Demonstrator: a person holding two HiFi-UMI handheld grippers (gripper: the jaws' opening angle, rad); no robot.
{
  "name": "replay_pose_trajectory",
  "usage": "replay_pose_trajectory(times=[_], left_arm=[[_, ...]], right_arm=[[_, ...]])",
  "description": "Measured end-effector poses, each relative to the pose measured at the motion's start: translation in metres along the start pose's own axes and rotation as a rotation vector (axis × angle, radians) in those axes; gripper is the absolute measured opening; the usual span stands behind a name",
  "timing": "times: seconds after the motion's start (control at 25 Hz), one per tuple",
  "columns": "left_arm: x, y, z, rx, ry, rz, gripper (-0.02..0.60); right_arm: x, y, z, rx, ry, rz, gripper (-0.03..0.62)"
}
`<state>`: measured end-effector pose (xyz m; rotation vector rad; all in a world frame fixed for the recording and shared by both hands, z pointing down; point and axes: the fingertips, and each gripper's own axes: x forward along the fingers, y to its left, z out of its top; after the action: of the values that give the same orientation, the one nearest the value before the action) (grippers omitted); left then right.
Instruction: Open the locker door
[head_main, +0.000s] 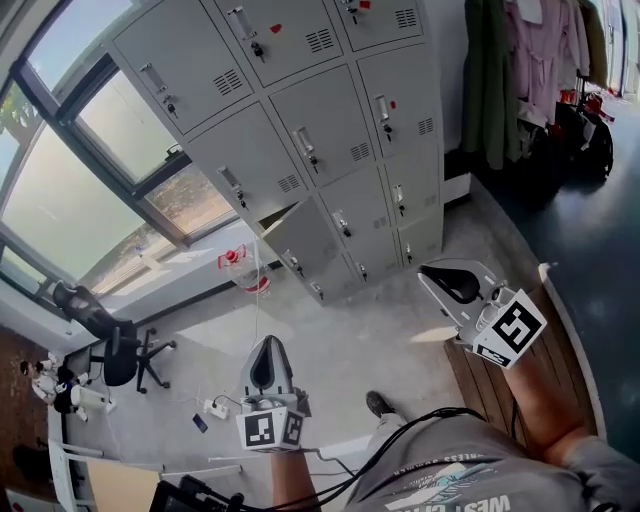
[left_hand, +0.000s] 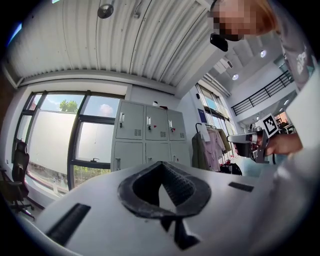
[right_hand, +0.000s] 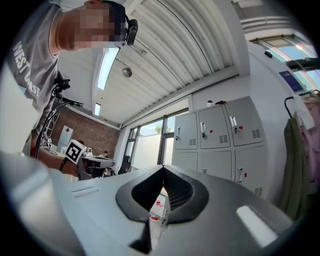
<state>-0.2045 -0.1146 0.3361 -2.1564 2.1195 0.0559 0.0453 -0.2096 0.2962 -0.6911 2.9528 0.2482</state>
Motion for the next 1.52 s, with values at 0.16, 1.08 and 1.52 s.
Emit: replay_pose_trajectory(times=[0.16,1.08,1.52], left_arm=[[-0.035,-0.033,0.014,0.003,-0.006,-0.007,0.006],[-0.249,-0.090,0.075,0.001,-0.052,-0.089,0.006],[-0.397,-0.116,0.098,-0.012,-0.091,-0.117,0.006]], right_arm=[[-0.040,0.021,0.012,0.004,-0.007,0.021,-0.005],[-0.163,0.188,0.073,-0.008,-0.027,-0.010,-0.005],[-0.257,0.318,0.108,-0.022,-0.012,-0.031,-0.005]])
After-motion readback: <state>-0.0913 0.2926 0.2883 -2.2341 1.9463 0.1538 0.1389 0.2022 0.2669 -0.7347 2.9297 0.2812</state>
